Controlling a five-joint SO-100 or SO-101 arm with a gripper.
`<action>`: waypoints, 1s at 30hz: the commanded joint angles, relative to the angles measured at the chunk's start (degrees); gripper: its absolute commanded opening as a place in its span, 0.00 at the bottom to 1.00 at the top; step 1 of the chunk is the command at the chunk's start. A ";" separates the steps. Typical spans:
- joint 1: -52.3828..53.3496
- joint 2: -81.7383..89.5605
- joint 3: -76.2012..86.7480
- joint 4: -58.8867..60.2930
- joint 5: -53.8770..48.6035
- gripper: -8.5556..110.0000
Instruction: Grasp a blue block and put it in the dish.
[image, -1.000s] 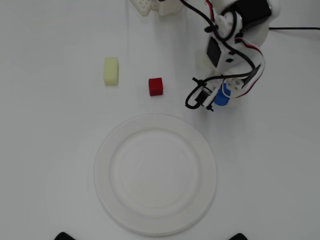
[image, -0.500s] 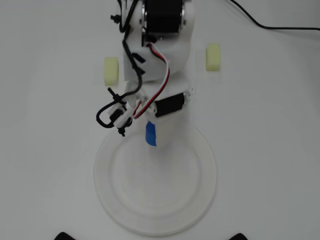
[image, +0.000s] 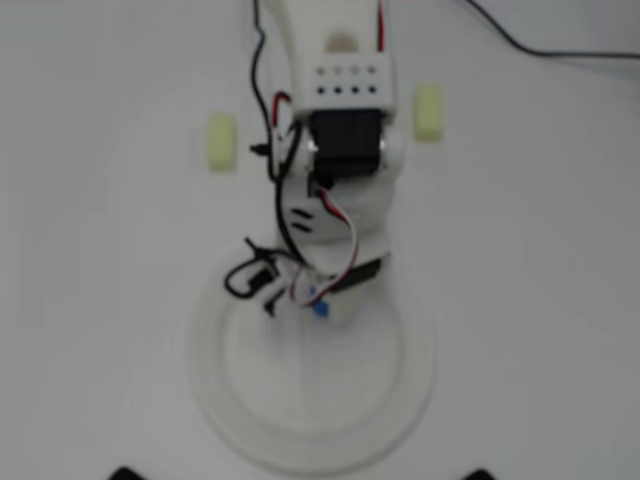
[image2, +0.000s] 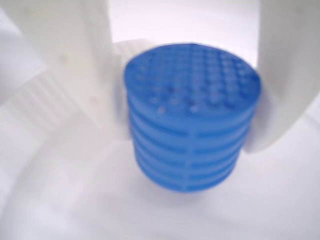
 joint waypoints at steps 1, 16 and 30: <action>-0.44 1.05 -4.75 1.49 0.70 0.09; 0.26 -16.96 -48.87 28.39 1.76 0.28; 0.70 -11.69 -59.59 37.09 3.96 0.32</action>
